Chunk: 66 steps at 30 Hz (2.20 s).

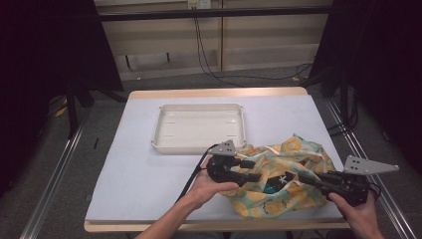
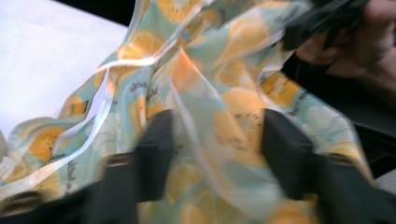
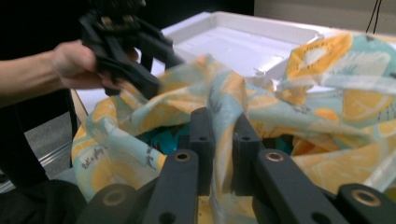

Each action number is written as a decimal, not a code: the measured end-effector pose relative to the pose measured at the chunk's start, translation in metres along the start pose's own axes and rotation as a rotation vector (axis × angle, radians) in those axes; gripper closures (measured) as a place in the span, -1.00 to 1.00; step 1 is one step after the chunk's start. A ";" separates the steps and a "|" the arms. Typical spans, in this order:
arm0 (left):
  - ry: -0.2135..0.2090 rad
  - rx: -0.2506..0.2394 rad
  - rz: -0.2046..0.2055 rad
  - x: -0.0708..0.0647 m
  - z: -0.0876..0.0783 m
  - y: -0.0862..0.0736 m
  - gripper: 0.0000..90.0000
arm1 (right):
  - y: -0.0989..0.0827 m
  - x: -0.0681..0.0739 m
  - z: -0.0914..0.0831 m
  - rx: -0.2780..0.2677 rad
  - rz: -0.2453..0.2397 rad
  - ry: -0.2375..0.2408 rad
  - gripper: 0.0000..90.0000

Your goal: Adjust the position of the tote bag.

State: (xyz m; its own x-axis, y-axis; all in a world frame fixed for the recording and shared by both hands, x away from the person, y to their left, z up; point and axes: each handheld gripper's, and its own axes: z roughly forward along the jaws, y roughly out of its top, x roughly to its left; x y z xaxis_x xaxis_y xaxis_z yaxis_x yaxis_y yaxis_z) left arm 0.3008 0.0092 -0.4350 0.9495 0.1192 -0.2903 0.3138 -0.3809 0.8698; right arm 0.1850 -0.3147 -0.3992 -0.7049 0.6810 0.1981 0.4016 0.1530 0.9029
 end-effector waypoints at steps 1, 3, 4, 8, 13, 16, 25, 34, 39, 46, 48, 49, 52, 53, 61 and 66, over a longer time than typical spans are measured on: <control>0.000 0.000 0.000 0.000 0.000 0.000 0.55 | 0.000 0.000 0.000 0.000 0.000 0.000 0.81; -0.040 -0.004 -0.020 0.003 0.000 -0.003 0.85 | 0.001 0.000 0.000 -0.010 -0.005 -0.008 0.79; -0.054 -0.015 -0.020 0.003 -0.001 -0.003 0.96 | 0.000 0.000 0.000 -0.009 0.000 -0.009 0.77; -0.068 -0.004 0.013 -0.005 -0.006 0.000 1.00 | 0.002 -0.001 0.001 -0.001 0.010 -0.011 0.48; -0.083 -0.013 0.048 -0.018 -0.011 0.003 1.00 | 0.015 -0.003 0.001 0.001 0.005 -0.019 0.19; -0.099 -0.020 0.103 -0.037 -0.013 0.007 1.00 | 0.030 -0.002 -0.002 -0.017 -0.001 -0.017 -0.02; -0.184 0.041 0.248 -0.081 -0.009 0.009 1.00 | 0.055 0.000 -0.006 -0.039 -0.013 -0.012 0.17; -0.268 0.147 0.295 -0.103 0.021 -0.009 1.00 | 0.063 -0.014 0.017 -0.029 -0.018 0.020 0.14; -0.262 0.189 0.274 -0.100 0.025 -0.025 1.00 | 0.048 -0.015 0.036 0.038 -0.019 0.036 0.14; -0.234 0.218 0.217 -0.088 0.017 -0.050 0.80 | 0.022 -0.015 0.056 0.136 -0.016 0.044 -0.14; -0.224 0.204 0.219 -0.086 0.010 -0.047 0.70 | 0.022 -0.013 0.057 0.142 -0.018 0.044 -0.20; -0.224 0.204 0.219 -0.086 0.010 -0.047 0.67 | 0.022 -0.013 0.057 0.142 -0.018 0.044 -0.20; -0.199 0.152 0.198 -0.082 -0.005 -0.041 0.54 | 0.020 -0.009 0.060 0.161 -0.034 0.062 -0.25; -0.199 0.152 0.198 -0.082 -0.005 -0.041 0.51 | 0.020 -0.009 0.060 0.161 -0.034 0.062 -0.25; -0.119 0.081 0.186 -0.074 -0.029 -0.028 0.32 | 0.012 -0.004 0.073 0.232 -0.072 0.039 -0.23; -0.089 -0.018 0.154 -0.061 -0.025 -0.010 0.47 | 0.012 -0.004 0.076 0.251 -0.079 0.030 -0.03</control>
State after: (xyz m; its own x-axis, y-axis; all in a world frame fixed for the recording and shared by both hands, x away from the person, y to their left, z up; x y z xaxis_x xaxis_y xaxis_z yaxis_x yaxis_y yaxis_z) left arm 0.2400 0.0291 -0.4161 0.9822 -0.0207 -0.1866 0.1658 -0.3714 0.9135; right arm 0.2368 -0.2616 -0.4182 -0.7552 0.6391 0.1456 0.4746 0.3800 0.7940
